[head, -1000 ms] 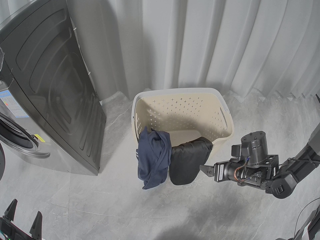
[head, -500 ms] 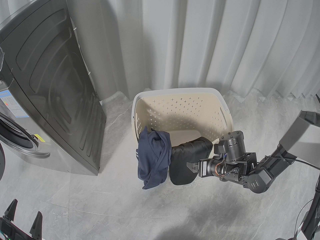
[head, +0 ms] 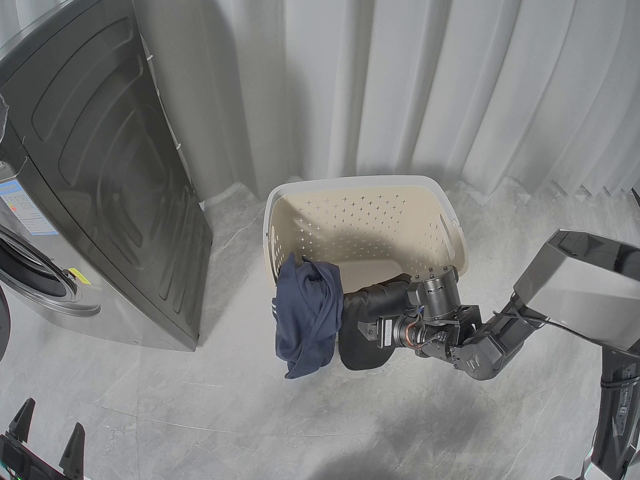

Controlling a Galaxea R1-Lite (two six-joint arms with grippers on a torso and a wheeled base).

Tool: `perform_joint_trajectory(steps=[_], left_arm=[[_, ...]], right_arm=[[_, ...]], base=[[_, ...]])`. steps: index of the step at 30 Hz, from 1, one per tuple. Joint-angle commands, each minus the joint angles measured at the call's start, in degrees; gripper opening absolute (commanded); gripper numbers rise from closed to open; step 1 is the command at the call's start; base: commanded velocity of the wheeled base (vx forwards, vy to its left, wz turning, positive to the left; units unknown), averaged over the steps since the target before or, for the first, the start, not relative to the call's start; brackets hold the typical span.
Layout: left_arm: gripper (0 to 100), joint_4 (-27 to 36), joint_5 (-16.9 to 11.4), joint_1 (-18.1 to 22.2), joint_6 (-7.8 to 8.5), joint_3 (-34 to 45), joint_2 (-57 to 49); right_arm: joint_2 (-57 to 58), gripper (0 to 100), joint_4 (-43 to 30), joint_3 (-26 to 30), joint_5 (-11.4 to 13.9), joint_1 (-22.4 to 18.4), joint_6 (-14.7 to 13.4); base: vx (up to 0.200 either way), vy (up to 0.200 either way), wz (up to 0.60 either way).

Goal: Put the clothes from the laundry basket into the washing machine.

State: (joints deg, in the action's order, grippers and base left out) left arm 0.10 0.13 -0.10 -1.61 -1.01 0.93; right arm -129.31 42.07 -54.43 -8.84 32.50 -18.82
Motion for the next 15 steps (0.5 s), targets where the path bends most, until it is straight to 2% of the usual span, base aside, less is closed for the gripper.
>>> perform_joint_trajectory(steps=[1, 14, 15], left_arm=[[100, -0.01, 0.04, 0.01, -0.06, 0.92, -0.57], [100, -0.01, 0.31, 0.01, -0.32, 0.92, -0.57], [100, -0.01, 0.31, 0.01, -0.32, 0.92, -0.57]], right_arm=[[-3.5, 100, 0.03, -3.23, -0.04, -0.24, 0.1], [-6.75, 100, 0.21, -8.94, -0.13, -2.18, -0.07], [-7.01, 0, 0.21, -9.64, -0.04, -2.35, -0.16]], base=[[0.0, 0.0, 0.0], [0.0, 0.0, 0.0], [0.0, 0.0, 0.0]])
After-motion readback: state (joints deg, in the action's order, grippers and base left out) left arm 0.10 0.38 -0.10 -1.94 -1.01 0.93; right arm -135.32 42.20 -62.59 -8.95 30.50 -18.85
